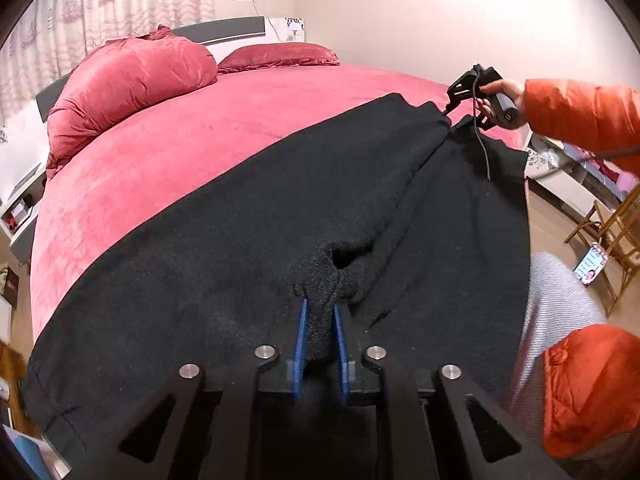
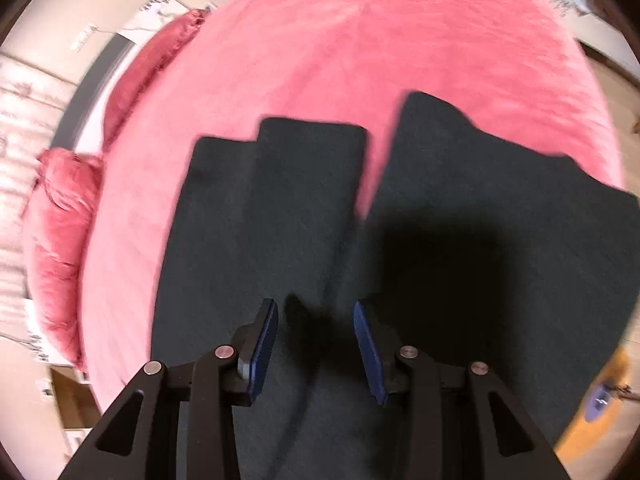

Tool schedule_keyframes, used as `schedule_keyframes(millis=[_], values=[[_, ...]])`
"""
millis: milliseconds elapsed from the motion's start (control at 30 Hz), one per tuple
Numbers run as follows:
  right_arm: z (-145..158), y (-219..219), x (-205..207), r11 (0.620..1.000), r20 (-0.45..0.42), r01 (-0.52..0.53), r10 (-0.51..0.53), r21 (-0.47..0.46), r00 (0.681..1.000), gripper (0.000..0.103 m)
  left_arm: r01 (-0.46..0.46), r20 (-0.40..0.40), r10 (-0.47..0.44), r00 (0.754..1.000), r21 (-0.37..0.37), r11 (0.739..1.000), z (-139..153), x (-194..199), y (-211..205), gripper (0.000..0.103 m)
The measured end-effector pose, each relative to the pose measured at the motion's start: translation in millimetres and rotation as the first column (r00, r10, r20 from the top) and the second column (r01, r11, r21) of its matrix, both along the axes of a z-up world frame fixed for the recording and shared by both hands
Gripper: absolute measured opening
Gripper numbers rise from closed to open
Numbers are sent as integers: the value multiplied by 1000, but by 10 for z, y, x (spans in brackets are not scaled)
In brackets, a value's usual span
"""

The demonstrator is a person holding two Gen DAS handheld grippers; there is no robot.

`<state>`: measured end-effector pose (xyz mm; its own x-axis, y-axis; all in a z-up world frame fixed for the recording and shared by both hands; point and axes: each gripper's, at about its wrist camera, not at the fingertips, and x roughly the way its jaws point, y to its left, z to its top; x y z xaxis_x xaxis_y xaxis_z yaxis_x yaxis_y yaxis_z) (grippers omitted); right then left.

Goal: Fold large clothes

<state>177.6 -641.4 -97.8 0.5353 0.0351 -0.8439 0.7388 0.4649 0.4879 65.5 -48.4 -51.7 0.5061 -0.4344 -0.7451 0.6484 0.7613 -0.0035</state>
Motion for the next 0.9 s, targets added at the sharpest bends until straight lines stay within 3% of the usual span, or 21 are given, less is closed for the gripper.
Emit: schedule_keyframes(millis=[67, 167, 200, 233, 300, 400, 533, 700, 767, 800, 900], values=[[-76, -83, 120, 999, -81, 14, -17, -28, 997, 41, -9, -9, 9, 1000, 23, 1000, -66, 69, -49, 26], [-215, -178, 237, 1000, -71, 5, -6, -12, 997, 43, -10, -24, 11, 1000, 63, 998, -178, 169, -126, 27], [-266, -187, 260, 1000, -88, 0, -1, -14, 996, 34, -5, -36, 8, 999, 84, 996, -230, 202, -161, 21], [-272, -232, 193, 1000, -101, -3, 0, -29, 995, 17, 6, -54, 0, 999, 100, 995, -282, 233, -196, 18], [-265, -273, 122, 999, -110, -22, 17, -49, 994, 6, 13, -47, -8, 999, 106, 994, -299, 235, -218, 16], [-101, -354, -145, 1000, -7, 8, -8, -10, 1000, 3, -1, -42, 3, 999, 48, 999, -185, 233, -111, 14], [209, -269, -326, 997, 52, -51, 54, -50, 997, 3, -16, -43, 14, 999, -49, 999, 2, 191, 77, 13], [596, -263, -396, 992, 86, -72, 82, -106, 993, 3, -23, -27, 20, 999, -89, 996, 68, 104, 108, 12], [573, -345, -396, 987, 34, -88, 93, -136, 995, 4, -27, -40, 24, 999, -96, 995, 18, 113, 117, 12], [520, -296, -340, 981, -36, -108, 104, -160, 994, 9, -34, -47, 29, 998, -103, 994, -16, 110, 140, 12], [291, -274, -177, 965, -270, -153, 92, -213, 958, 33, -32, -51, 27, 998, -100, 994, -27, 128, 143, 12]])
